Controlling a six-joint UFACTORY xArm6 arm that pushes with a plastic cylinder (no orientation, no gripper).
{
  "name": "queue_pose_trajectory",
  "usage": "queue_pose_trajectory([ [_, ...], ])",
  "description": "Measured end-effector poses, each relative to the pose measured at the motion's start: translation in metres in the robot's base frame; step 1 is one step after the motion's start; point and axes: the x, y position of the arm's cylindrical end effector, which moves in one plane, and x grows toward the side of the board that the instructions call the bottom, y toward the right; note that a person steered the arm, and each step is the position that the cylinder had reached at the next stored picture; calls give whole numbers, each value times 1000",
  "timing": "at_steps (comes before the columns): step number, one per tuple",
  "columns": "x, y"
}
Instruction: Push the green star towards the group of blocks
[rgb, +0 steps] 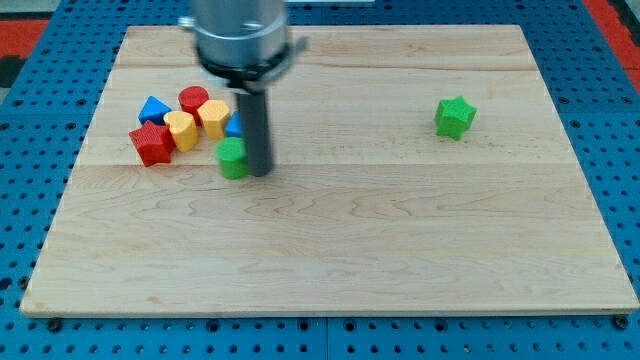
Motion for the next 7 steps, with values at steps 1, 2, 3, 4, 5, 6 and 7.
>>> queue_pose_trajectory([
  [1,11,34],
  [2,-10,152],
  [3,-6,284],
  [4,-62,319],
  [5,-113,243],
  [6,-83,183],
  [7,-100,237],
])
